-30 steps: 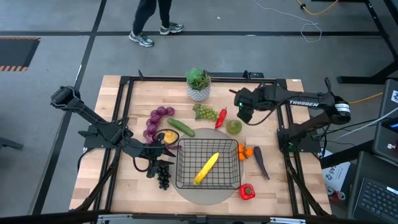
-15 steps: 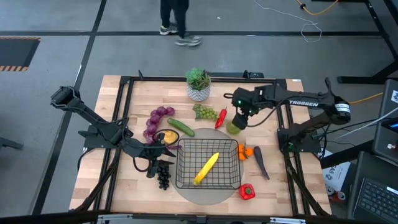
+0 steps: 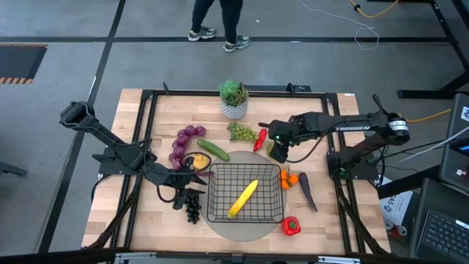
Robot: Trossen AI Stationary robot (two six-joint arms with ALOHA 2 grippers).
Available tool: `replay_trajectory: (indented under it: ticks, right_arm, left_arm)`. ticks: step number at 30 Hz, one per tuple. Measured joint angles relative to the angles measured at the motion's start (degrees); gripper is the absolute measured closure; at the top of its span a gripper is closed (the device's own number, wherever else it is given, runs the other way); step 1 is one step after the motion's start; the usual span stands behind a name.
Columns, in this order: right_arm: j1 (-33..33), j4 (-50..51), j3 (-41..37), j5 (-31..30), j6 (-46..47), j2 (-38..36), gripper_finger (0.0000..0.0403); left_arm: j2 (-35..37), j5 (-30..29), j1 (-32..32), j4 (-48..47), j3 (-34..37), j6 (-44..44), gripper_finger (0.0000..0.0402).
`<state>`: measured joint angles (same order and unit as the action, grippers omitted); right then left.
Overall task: Build produce basket
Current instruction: Put the green pear into the black wire basket
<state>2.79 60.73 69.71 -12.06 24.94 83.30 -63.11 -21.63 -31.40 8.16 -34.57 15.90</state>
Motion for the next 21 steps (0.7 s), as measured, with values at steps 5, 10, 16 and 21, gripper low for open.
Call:
replay_trajectory:
  ticks: [5, 10, 16, 21]
  right_arm:
    - [0.1, 0.1, 0.0, 1.5, -2.3, 2.4, 0.0161]
    - [0.1, 1.8, 0.0, 3.7, -3.0, 3.8, 0.0161]
    - [0.2, 1.2, 0.0, 4.0, -4.7, 5.3, 0.0161]
    - [0.5, 0.7, 0.0, 4.2, -5.1, 6.5, 0.0162]
  left_arm:
    - [0.0, 0.0, 0.0, 0.0, 0.0, 0.0, 0.0268]
    - [0.0, 0.0, 0.0, 0.0, 0.0, 0.0, 0.0268]
    - [0.0, 0.0, 0.0, 0.0, 0.0, 0.0, 0.0268]
    - [0.0, 0.0, 0.0, 0.0, 0.0, 0.0, 0.0268]
